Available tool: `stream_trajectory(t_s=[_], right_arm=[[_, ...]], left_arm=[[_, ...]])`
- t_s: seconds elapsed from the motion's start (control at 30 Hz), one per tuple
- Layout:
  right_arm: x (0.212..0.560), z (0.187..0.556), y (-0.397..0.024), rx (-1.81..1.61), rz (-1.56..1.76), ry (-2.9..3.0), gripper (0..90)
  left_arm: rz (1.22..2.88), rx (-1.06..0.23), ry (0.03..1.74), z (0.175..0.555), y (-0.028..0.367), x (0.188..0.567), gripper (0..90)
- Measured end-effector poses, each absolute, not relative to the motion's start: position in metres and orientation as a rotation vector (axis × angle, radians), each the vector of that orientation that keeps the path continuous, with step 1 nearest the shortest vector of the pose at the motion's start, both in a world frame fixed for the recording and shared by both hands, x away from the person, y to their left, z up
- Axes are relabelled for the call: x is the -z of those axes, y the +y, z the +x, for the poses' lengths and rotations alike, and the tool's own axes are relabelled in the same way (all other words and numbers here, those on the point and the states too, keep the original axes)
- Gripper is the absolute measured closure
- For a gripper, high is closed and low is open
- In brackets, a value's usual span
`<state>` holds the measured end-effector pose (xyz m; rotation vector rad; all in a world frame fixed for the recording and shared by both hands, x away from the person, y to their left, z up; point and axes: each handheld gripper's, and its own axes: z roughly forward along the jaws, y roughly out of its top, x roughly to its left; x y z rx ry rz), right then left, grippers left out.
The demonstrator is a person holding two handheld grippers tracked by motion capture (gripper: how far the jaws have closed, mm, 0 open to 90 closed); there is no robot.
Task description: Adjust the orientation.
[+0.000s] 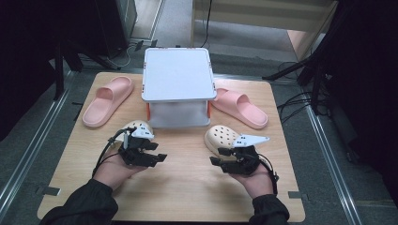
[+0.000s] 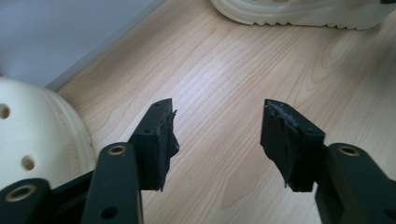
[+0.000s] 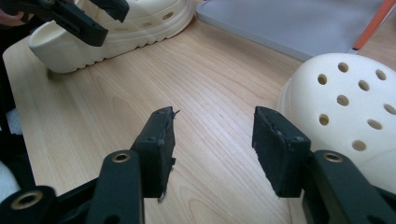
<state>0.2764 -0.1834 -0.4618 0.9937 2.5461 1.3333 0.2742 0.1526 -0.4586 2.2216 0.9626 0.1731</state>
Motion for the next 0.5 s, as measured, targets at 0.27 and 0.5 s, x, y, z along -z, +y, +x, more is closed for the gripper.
stream_trajectory(t_s=[0.27,0.5], right_arm=[[0.46,0.2691,-0.1815,-1.282,0.966,2.598,49.5],[0.46,0.2676,-0.177,-1.254,0.91,2.59,46.6]], left_arm=[[2.239,-0.173,0.975,0.2752,0.1518,0.4627,37.6],[2.223,-0.162,1.001,0.2705,0.1566,0.4623,36.4]])
